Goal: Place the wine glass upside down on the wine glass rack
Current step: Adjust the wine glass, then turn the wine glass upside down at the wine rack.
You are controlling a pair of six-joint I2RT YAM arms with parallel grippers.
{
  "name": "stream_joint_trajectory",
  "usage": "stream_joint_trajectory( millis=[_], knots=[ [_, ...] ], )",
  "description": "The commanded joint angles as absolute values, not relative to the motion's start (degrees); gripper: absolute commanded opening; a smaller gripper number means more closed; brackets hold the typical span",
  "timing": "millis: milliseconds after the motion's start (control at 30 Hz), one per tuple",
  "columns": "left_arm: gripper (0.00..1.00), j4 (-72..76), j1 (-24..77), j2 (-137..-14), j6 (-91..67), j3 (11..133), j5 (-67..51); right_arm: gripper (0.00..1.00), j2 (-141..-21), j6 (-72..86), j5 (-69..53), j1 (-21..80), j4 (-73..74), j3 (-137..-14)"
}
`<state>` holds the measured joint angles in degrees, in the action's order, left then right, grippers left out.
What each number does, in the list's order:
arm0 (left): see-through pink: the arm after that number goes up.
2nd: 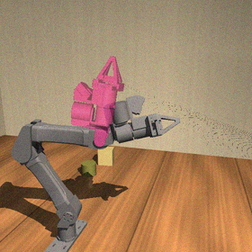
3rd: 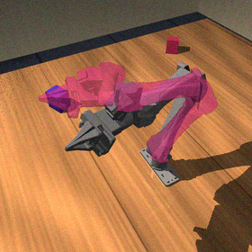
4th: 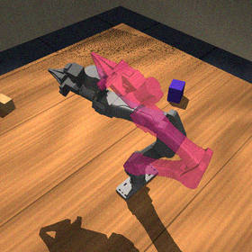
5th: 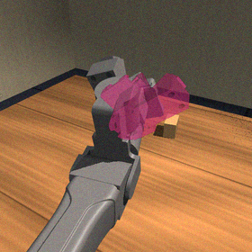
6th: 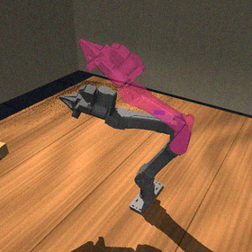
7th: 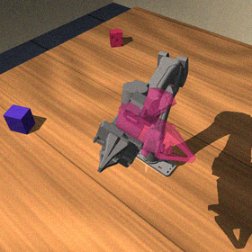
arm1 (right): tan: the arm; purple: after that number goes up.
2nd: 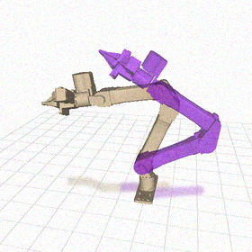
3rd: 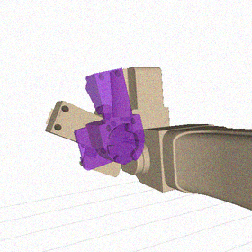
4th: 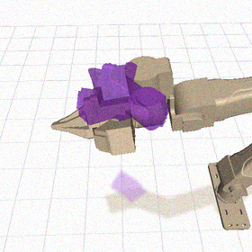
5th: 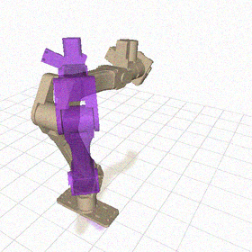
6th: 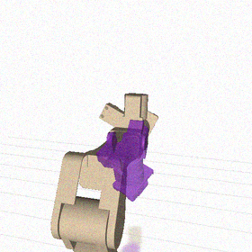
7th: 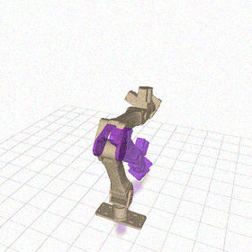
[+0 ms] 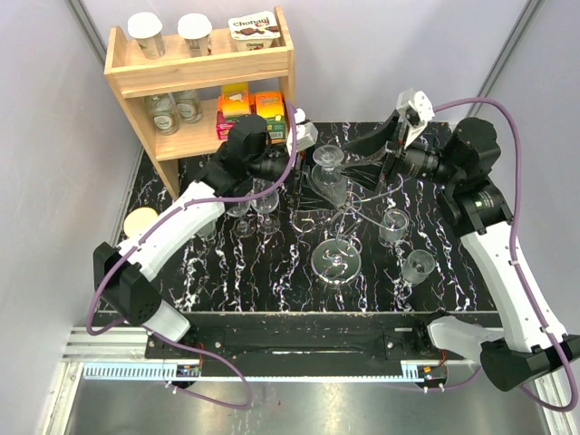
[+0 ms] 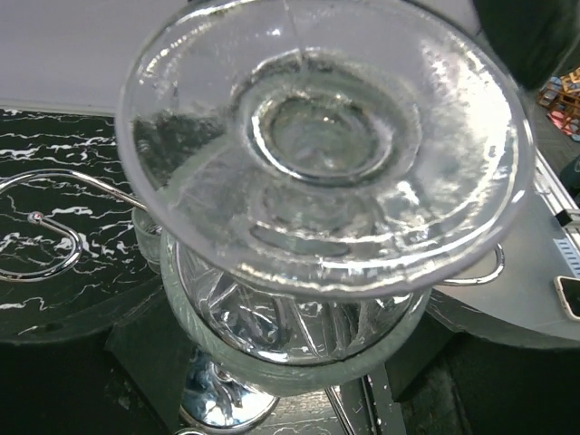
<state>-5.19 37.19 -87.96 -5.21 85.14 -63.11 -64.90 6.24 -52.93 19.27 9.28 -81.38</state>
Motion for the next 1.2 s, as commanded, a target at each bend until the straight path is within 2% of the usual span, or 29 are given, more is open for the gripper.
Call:
stream_joint_trajectory(
  millis=[0, 233, 600, 833, 1167],
  knots=[
    [0.00, -12.5, 37.1, -84.5, 1.9, 89.8, -60.6, 0.65, -62.8, 1.1, -50.1, 19.1, 12.5, -85.8],
    [0.00, -20.0, 37.2, -83.9, 7.4, 93.8, -55.7, 0.68, -62.9, -1.5, -47.8, 19.2, 15.8, -89.1],
    [0.00, -25.1, 37.0, -79.5, 11.5, 96.7, -47.1, 0.69, -63.5, -4.0, -43.3, 19.1, 17.0, -87.8],
    [0.00, -25.8, 34.7, -75.8, 12.4, 94.9, -41.9, 0.69, -64.8, -5.4, -41.5, 19.1, 18.6, -89.1],
    [0.00, -20.9, 26.0, -71.5, 11.3, 88.1, -37.9, 0.69, -65.5, -7.3, -39.3, 19.1, 20.1, -89.8]
  ],
)
